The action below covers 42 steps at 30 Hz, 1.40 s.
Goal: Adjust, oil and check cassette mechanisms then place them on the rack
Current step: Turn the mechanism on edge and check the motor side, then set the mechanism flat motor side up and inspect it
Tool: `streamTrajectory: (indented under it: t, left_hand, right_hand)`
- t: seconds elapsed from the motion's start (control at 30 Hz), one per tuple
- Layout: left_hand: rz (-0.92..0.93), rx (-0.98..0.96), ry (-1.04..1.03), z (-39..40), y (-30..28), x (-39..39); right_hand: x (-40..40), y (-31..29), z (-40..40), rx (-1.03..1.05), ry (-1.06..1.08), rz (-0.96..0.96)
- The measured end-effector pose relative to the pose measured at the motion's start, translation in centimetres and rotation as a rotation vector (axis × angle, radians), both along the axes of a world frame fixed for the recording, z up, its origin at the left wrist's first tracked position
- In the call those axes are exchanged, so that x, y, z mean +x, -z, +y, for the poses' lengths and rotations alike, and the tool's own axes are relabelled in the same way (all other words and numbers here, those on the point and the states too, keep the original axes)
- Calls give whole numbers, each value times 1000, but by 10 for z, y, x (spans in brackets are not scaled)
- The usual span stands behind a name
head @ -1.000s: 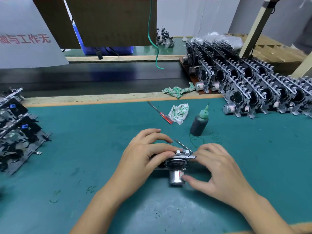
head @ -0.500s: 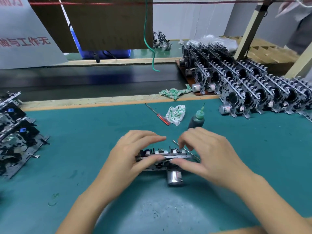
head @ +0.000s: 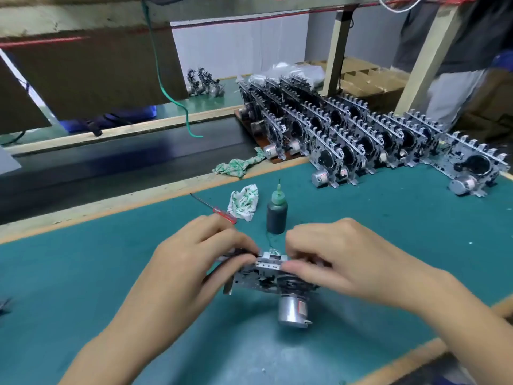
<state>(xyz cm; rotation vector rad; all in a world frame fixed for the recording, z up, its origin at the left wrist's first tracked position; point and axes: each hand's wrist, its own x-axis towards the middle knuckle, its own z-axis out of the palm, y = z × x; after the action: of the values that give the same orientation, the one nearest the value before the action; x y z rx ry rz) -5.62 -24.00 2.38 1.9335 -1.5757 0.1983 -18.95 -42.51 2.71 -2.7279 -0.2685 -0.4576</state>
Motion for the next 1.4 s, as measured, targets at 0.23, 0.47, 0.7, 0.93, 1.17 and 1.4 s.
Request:
streamTrajectory:
  t: [0.23,0.47,0.7,0.93,1.17,1.4]
  left_hand:
    - [-50,82,231,-150,-25,-25]
    - [-106,195,256,-326,-30,-54]
    - [-203,530,371,-400,-12,-68]
    - [-100,677,363,-414,11,-69]
    - [-204,636,251,-378,-10,-67]
    - [-172,176,69,-187,-33,-34]
  right_hand:
    - [-68,-15,-89,0,405,-33]
    - [-86,3,-201,4,821,-90]
    - [-94,30,-275,3,1095,-76]
    - [-80,38,-288,-104,1171,-13]
    - [-75,8,-247,-443,1198,-39]
    - [-41,-4,-98,129,642,-158]
